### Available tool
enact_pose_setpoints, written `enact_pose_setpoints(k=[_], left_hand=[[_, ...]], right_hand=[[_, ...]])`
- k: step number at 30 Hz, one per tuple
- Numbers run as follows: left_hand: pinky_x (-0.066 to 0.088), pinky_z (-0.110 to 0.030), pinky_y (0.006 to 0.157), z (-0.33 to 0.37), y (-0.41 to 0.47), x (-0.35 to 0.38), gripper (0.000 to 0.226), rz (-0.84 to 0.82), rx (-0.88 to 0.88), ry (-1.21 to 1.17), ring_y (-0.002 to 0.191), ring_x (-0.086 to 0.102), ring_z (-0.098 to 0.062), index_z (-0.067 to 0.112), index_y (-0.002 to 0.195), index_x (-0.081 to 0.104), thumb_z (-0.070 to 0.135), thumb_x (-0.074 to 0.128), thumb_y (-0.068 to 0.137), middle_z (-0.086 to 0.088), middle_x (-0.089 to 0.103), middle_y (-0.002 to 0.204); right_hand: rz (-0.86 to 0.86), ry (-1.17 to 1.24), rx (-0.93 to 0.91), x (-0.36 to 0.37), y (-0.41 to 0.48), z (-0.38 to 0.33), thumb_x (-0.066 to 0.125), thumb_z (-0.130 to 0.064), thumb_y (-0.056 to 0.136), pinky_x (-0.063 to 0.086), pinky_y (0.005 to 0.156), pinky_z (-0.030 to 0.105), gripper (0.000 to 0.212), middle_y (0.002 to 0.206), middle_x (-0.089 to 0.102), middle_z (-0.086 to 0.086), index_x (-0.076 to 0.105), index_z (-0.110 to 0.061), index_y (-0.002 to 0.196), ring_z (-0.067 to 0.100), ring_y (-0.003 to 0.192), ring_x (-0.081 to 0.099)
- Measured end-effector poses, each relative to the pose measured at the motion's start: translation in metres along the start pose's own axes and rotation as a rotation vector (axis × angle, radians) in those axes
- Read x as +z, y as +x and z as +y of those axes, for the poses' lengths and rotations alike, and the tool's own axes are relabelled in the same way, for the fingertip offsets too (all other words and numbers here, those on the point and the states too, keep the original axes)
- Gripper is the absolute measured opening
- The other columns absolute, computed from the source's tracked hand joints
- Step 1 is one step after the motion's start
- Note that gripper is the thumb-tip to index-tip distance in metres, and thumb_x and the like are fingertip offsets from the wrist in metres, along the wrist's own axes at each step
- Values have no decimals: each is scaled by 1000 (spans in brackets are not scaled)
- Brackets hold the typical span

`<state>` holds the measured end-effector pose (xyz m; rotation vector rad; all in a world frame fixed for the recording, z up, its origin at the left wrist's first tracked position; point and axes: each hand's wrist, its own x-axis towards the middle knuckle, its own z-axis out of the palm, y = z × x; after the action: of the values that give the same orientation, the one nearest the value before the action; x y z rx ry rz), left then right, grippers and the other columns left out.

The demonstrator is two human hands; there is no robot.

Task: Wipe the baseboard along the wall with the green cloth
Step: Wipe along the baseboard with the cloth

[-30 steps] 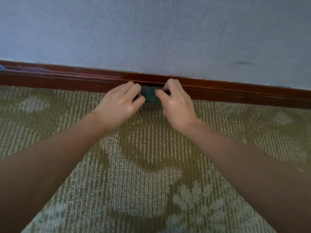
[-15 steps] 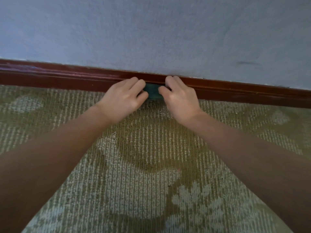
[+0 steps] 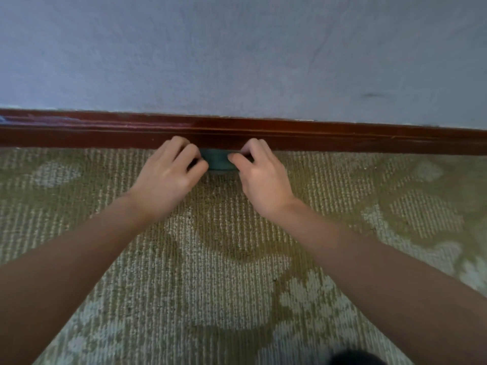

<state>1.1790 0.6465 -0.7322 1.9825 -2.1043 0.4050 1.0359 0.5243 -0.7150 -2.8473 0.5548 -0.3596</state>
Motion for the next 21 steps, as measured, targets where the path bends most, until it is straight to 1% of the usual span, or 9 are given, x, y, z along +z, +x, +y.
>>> enact_pose_setpoints(k=[2, 4, 7, 9, 11, 14, 16, 19, 21], left_hand=[[50, -43, 62, -6, 5, -8, 19, 27, -4, -4, 74, 58, -37, -6, 75, 63, -24, 64, 67, -22, 61, 80], [50, -44, 61, -13, 10, -17, 18, 33, 20, -5, 73, 59, -38, -7, 75, 63, -23, 63, 67, -23, 62, 80], [51, -45, 61, -18, 10, -33, 19, 4, 23, -31, 73, 59, -39, -8, 76, 64, -22, 66, 63, -26, 62, 83], [52, -44, 62, -18, 8, -42, 19, 6, 22, -46, 74, 60, -38, -8, 76, 64, -21, 66, 62, -26, 64, 88], [53, -42, 61, -20, 5, -51, 17, 20, 32, -77, 72, 61, -37, -8, 75, 65, -21, 66, 64, -26, 65, 89], [53, -37, 60, -17, -2, -61, 15, 28, 28, -87, 69, 61, -33, -7, 73, 66, -20, 67, 66, -22, 67, 84], [52, -36, 59, -11, -2, -64, 17, 21, 34, -104, 68, 60, -32, -6, 72, 66, -21, 67, 65, -21, 66, 80], [51, -39, 56, -8, 6, -57, 17, 36, -12, -109, 68, 59, -33, -6, 72, 66, -21, 67, 65, -21, 64, 77], [52, -40, 56, -13, 12, -44, 19, 57, -41, -103, 68, 59, -35, -7, 73, 66, -22, 67, 62, -21, 64, 77]], right_hand=[[9, 11, 23, -9, 9, -7, 72, 24, 51, 30, 45, 22, 37, 76, 56, 23, 67, 7, 83, 34, 69, 56], [-21, 28, 48, -16, 15, -11, 69, 23, 56, 30, 45, 24, 36, 81, 55, 24, 66, 7, 88, 35, 73, 54], [-71, 16, 79, -21, 17, -19, 61, 16, 72, 37, 46, 32, 31, 92, 51, 22, 62, 6, 101, 35, 82, 50], [-59, 5, 96, -26, 20, -25, 59, 13, 75, 44, 50, 38, 31, 95, 50, 21, 60, 5, 105, 34, 86, 48], [-81, -15, 97, -35, 22, -33, 58, 13, 76, 47, 53, 42, 31, 97, 50, 22, 60, 5, 106, 34, 87, 47], [-135, -13, 44, -46, 16, -43, 61, 17, 71, 45, 48, 37, 32, 94, 51, 24, 61, 6, 101, 35, 85, 49], [-143, -4, 71, -49, 10, -45, 61, 15, 73, 44, 49, 36, 30, 96, 51, 22, 61, 5, 101, 35, 83, 50], [-95, 22, 134, -45, 12, -33, 58, 8, 79, 48, 56, 42, 26, 100, 50, 20, 60, 4, 105, 32, 83, 50], [-52, 47, 98, -39, 20, -23, 60, 14, 74, 49, 54, 42, 28, 95, 53, 23, 62, 7, 101, 35, 81, 52]])
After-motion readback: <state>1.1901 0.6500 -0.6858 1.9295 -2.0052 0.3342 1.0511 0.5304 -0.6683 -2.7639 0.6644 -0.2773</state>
